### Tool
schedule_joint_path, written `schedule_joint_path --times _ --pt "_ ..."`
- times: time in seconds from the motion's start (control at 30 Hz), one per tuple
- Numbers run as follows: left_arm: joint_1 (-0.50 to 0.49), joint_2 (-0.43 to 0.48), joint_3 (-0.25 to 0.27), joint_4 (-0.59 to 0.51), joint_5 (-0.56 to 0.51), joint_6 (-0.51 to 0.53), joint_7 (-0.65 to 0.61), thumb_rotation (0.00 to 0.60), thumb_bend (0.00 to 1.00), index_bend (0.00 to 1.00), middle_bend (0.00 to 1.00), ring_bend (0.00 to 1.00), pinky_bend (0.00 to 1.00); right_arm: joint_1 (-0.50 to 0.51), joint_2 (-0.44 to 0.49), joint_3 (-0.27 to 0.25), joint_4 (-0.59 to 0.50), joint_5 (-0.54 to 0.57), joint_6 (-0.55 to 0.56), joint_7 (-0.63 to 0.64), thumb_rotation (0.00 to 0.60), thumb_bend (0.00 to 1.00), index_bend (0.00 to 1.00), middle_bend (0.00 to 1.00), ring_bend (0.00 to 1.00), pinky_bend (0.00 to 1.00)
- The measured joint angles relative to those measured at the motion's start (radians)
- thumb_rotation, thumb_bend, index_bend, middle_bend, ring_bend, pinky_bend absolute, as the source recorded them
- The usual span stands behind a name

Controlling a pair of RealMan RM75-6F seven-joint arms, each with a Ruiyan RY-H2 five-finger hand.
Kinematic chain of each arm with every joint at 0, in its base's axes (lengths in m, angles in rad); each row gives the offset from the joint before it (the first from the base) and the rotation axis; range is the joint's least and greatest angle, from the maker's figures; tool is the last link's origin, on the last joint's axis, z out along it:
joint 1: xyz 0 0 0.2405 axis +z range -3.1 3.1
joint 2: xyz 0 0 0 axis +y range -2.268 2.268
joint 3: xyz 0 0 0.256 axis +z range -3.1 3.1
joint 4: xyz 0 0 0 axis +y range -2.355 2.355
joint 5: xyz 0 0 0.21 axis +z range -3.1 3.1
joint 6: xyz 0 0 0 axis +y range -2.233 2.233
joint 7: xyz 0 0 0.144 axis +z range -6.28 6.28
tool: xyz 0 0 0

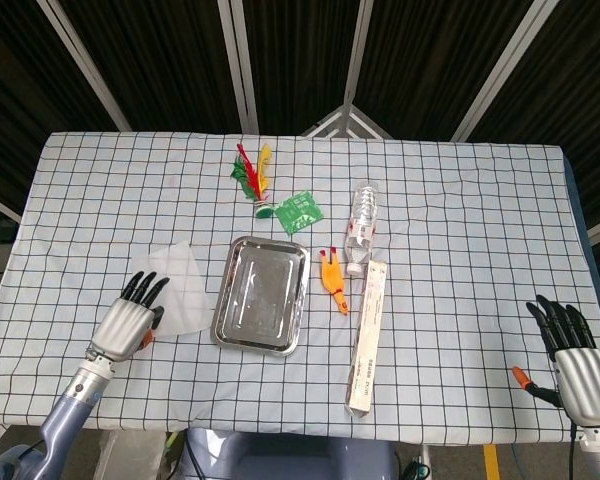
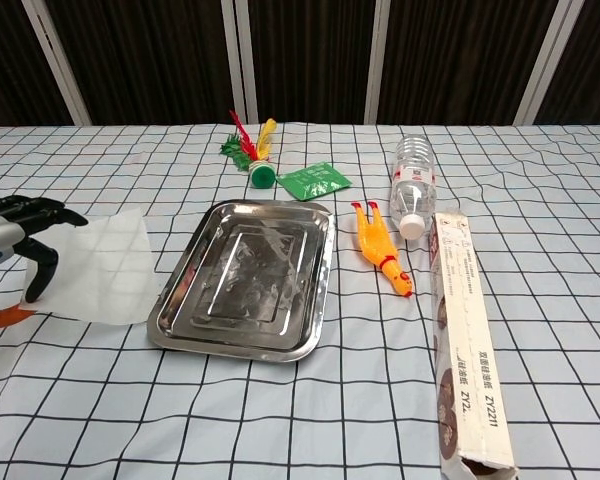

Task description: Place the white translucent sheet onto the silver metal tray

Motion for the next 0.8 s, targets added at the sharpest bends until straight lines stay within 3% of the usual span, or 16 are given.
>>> schedule_joint_path --times 0.4,0.8 --pt "-0.017 0.032 -0.025 -0.032 -0.005 0.008 -0.007 0.6 0.53 0.63 0.09 0.0 0.0 0.001 0.0 0.001 -0.002 0.003 -0.004 -0.002 0.6 0.29 0.0 0.0 0.0 0.0" --pt "-0.16 0.074 -0.165 -0.185 0.052 0.018 0.061 0.6 0.53 0.62 0.1 0.0 0.0 0.002 0.0 0.002 -0.001 0.003 -0.003 0.001 0.6 0.29 0.0 0.0 0.0 0.0"
